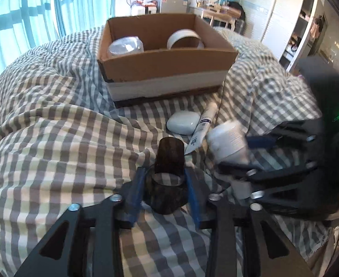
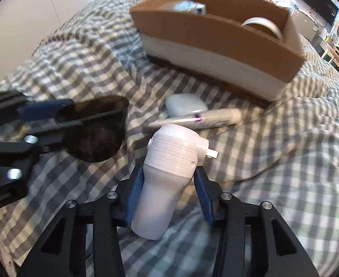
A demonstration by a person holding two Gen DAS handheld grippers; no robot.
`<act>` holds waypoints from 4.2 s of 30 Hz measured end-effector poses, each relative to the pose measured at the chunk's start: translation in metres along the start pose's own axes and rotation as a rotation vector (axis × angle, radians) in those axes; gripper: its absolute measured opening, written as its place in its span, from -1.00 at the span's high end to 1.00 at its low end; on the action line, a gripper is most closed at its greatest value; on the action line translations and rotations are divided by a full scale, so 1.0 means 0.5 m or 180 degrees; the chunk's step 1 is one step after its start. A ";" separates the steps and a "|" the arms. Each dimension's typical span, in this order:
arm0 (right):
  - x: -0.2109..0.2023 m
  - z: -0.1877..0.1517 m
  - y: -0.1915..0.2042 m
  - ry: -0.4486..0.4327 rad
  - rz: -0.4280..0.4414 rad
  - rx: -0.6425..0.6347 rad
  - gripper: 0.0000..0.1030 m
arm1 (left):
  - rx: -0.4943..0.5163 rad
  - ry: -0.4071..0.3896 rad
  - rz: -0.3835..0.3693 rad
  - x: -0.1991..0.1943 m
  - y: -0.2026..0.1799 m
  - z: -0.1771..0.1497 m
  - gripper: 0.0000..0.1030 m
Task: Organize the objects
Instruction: 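Lift the black nozzle with the left tool while the right tool grasps the white hair dryer, then carry nozzle and hair dryer into the box and release both, then move both tools back toward the toothpaste tube and white case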
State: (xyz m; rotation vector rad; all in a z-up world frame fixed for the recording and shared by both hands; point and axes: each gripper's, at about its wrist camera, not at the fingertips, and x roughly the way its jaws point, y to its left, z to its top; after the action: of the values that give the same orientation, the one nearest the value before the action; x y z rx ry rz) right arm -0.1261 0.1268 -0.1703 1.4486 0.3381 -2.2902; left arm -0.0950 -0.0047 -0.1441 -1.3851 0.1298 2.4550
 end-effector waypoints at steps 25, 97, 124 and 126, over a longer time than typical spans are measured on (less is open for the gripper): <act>-0.130 -0.007 -0.031 -0.0433 -0.0059 0.0097 0.14 | -0.0084 -0.0130 0.0125 -0.042 -0.014 0.026 0.47; -0.246 0.292 -0.160 -0.1302 -0.0222 0.0067 -0.32 | -0.0058 -0.1032 0.0425 -0.122 0.072 0.437 -0.89; -0.016 0.080 -0.103 -0.0319 -0.0404 0.0801 -0.45 | -0.0398 -0.0607 0.0906 -0.018 0.060 0.121 -0.93; 0.010 0.075 -0.099 -0.0222 -0.0338 0.0838 -0.45 | -0.0444 -0.0531 0.0907 0.007 0.072 0.111 -0.93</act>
State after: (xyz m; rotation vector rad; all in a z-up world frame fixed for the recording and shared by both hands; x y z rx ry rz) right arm -0.1808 0.1546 -0.1592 1.4993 0.0966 -2.5417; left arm -0.1536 -0.0253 -0.1204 -1.2843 0.1270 2.8530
